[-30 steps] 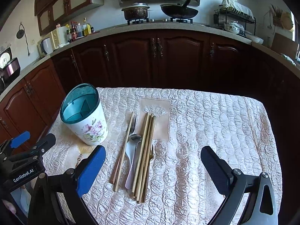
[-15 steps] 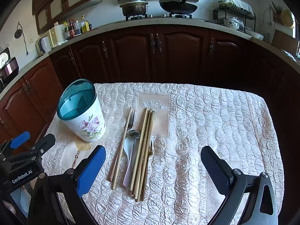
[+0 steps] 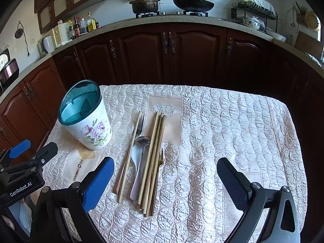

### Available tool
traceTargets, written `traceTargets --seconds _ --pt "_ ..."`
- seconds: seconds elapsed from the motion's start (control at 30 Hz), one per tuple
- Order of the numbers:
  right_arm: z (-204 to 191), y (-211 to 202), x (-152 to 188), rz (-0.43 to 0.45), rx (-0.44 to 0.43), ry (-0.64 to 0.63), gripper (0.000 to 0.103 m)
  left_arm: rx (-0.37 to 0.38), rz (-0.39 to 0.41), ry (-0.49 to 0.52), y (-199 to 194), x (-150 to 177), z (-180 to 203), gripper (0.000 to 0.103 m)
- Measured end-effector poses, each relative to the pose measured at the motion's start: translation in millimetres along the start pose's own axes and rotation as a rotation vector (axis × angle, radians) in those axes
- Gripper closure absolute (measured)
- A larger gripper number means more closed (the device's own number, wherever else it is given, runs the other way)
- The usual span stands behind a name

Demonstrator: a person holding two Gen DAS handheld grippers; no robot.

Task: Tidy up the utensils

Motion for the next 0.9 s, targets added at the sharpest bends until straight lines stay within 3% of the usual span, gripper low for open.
traceTargets --seconds 0.43,0.6,0.83,0.9 --pt "11 13 4 -0.016 -0.004 0.022 0.002 0.016 -0.026 0.01 10 3 7 0.004" --pt "23 33 5 -0.046 -0.037 0.041 0.014 0.083 -0.074 0.012 21 8 18 0.006" --pt "46 70 -7 -0.096 -0.163 0.11 0.034 0.154 -0.111 0.082 36 13 54 0.023" --pt "52 83 -12 -0.112 -0.191 0.122 0.047 0.179 -0.125 0.083 43 14 63 0.028"
Point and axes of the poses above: each gripper's, at about its wrist camera, not at the fingertips, and y roughly the way its jaws point, z to its right, x to its underside, the point moved 2 cm from there along y, roughly the way its jaws point, and after that the axes turned 14 degrees about -x, right-handed, at the moved point
